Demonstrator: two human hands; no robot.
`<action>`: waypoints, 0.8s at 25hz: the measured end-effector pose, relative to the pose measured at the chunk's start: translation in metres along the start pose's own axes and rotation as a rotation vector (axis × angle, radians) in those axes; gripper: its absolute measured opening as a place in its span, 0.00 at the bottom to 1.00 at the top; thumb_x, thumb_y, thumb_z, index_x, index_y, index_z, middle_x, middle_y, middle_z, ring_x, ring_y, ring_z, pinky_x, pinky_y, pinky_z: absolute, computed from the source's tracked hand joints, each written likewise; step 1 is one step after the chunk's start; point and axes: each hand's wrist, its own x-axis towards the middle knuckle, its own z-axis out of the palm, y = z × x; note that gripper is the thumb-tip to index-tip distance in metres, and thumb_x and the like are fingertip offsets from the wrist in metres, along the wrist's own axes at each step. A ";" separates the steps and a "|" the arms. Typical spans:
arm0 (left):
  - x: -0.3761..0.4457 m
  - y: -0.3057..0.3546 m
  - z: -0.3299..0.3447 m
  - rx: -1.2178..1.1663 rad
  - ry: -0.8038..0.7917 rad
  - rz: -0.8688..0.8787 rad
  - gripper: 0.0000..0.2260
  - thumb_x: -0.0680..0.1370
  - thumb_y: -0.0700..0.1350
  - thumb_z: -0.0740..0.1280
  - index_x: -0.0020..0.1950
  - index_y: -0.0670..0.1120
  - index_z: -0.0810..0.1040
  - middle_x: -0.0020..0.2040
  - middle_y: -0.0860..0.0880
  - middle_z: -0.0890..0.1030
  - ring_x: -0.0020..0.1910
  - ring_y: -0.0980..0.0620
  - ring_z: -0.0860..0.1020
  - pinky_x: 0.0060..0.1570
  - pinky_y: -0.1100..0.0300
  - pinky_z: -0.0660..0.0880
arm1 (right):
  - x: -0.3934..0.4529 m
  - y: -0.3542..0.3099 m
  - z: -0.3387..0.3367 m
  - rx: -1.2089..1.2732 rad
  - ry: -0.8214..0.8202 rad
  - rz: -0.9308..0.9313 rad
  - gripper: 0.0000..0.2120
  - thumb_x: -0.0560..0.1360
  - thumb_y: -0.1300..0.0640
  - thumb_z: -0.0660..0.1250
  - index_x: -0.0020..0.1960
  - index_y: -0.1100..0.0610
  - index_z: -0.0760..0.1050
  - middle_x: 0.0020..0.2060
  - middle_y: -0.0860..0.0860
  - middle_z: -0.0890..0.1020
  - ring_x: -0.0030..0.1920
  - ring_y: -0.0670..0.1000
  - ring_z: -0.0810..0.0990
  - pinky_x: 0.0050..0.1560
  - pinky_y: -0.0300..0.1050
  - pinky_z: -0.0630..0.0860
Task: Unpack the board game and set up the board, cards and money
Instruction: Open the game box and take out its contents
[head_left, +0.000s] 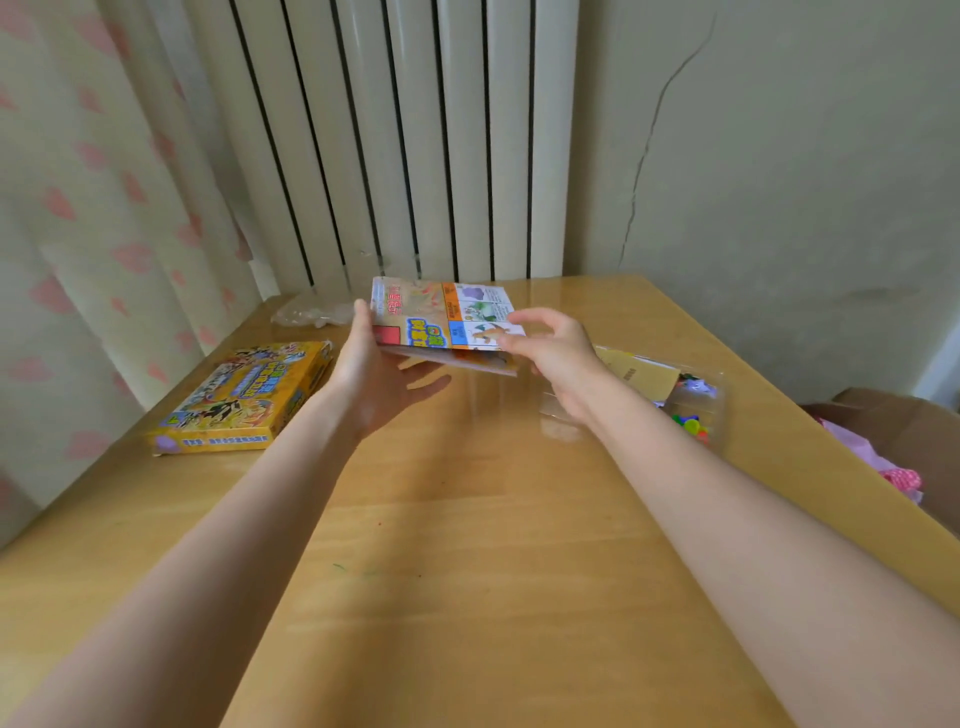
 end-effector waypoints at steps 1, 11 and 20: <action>0.000 0.002 -0.005 -0.033 0.007 0.016 0.27 0.79 0.63 0.47 0.61 0.48 0.75 0.57 0.43 0.80 0.56 0.44 0.78 0.51 0.47 0.74 | 0.000 -0.007 -0.001 0.033 0.005 0.002 0.09 0.70 0.63 0.71 0.49 0.55 0.77 0.51 0.55 0.80 0.40 0.46 0.73 0.36 0.35 0.65; -0.012 0.041 -0.031 0.741 -0.045 0.423 0.08 0.78 0.39 0.64 0.54 0.49 0.77 0.46 0.56 0.83 0.46 0.60 0.79 0.42 0.70 0.73 | -0.008 -0.070 -0.013 0.621 -0.214 0.084 0.03 0.75 0.68 0.64 0.49 0.67 0.73 0.45 0.61 0.75 0.39 0.54 0.79 0.39 0.42 0.82; 0.025 0.033 -0.015 0.046 0.410 0.265 0.04 0.80 0.42 0.61 0.54 0.48 0.72 0.41 0.52 0.78 0.38 0.55 0.78 0.35 0.59 0.74 | 0.009 0.008 -0.063 -1.413 -0.380 0.065 0.50 0.65 0.38 0.72 0.76 0.44 0.45 0.75 0.59 0.49 0.74 0.65 0.43 0.72 0.61 0.46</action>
